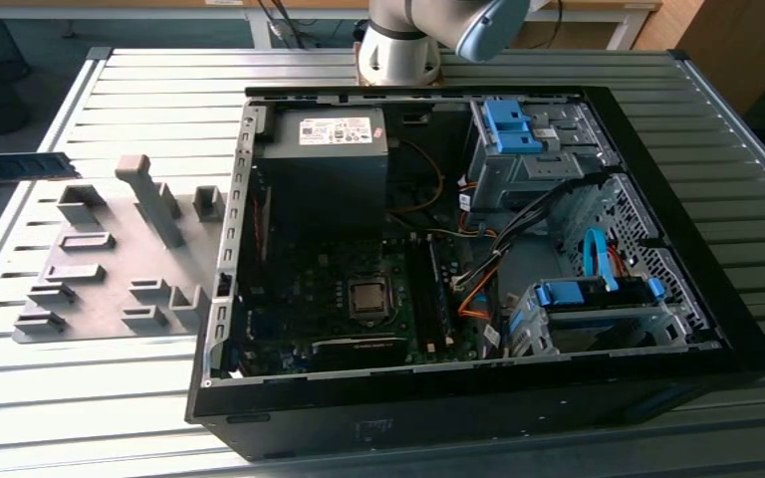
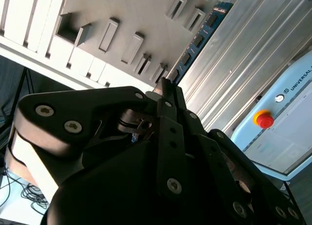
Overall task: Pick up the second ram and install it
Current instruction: 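Pick up the second ram and move it above second insertion slot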
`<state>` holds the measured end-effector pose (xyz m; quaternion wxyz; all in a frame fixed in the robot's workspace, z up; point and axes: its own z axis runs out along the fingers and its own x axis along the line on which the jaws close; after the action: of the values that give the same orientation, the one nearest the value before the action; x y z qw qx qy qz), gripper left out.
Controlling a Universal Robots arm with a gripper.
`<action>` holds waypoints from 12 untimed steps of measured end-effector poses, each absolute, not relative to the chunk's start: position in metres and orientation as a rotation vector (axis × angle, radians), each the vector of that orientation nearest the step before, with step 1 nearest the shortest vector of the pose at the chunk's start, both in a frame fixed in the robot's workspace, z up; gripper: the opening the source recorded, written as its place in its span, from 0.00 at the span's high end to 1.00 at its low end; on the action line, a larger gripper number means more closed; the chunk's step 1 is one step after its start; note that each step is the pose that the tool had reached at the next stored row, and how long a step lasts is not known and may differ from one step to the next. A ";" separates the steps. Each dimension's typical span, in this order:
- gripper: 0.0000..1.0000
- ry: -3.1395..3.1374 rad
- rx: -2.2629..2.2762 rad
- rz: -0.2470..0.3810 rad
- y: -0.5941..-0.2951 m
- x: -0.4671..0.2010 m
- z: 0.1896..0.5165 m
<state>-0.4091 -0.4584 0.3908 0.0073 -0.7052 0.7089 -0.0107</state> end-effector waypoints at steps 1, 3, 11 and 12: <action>0.86 2.217 -2.205 -0.034 -0.458 -0.409 0.391; 0.86 2.217 -2.205 -0.034 -0.458 -0.407 0.391; 0.86 2.217 -2.205 -0.034 -0.458 -0.401 0.391; 0.86 2.217 -2.205 -0.034 -0.458 -0.400 0.391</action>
<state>-0.4001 -0.4584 0.3908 0.0073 -0.7052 0.7089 -0.0107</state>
